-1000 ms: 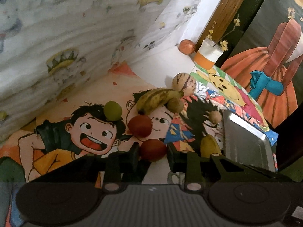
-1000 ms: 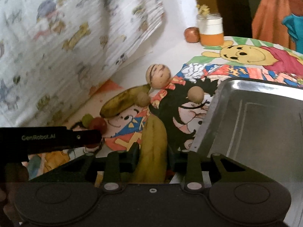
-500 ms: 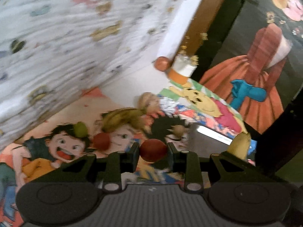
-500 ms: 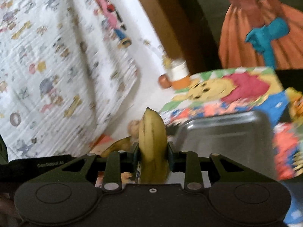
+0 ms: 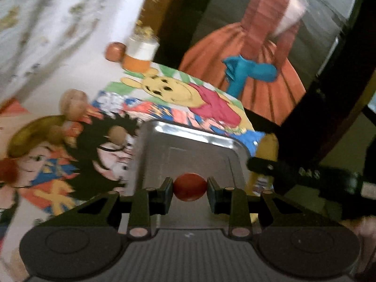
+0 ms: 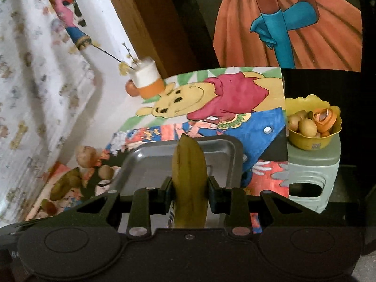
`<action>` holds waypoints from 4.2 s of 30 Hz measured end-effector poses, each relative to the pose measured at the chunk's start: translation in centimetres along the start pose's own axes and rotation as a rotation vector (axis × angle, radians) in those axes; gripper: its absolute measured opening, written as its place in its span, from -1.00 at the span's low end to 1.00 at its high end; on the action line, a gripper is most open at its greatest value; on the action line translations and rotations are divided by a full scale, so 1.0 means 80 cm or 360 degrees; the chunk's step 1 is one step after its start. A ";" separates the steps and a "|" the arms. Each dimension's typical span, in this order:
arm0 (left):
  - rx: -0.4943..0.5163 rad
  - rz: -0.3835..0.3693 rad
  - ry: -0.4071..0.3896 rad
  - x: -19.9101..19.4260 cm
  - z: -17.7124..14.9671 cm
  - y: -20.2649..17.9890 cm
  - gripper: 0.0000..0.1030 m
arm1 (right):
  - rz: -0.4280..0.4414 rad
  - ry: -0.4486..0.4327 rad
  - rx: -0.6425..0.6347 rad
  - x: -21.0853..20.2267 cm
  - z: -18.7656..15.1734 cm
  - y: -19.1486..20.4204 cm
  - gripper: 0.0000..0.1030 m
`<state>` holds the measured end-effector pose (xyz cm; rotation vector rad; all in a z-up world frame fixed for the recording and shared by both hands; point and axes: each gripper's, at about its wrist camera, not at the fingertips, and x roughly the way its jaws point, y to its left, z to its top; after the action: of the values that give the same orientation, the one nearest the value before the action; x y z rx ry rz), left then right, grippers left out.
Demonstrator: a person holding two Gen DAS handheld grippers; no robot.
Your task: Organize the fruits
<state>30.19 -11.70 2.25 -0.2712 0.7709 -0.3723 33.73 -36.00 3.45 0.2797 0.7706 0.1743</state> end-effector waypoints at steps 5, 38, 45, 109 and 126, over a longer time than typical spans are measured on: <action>0.0052 0.0010 0.0010 0.031 0.001 -0.004 -0.33 | 0.0000 0.0070 -0.0011 0.035 0.013 0.000 -0.37; -0.0197 0.0236 -0.0242 -0.037 0.003 0.025 0.93 | -0.0046 -0.0277 -0.0231 -0.065 -0.028 0.040 0.71; -0.0199 0.0354 -0.0337 -0.096 -0.021 0.028 0.99 | -0.0027 -0.0395 -0.0313 -0.118 -0.059 0.066 0.99; -0.0034 0.0575 -0.0128 -0.266 -0.101 0.187 0.99 | 0.0415 0.0072 -0.1239 -0.223 -0.143 0.333 0.99; 0.0044 0.0482 -0.0154 -0.228 -0.002 0.216 0.99 | 0.0388 -0.0130 -0.1276 -0.110 -0.154 0.353 0.99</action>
<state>21.98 11.52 7.10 -0.1424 0.6983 -0.0832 17.30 -9.15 9.64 -0.3815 0.5320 0.6757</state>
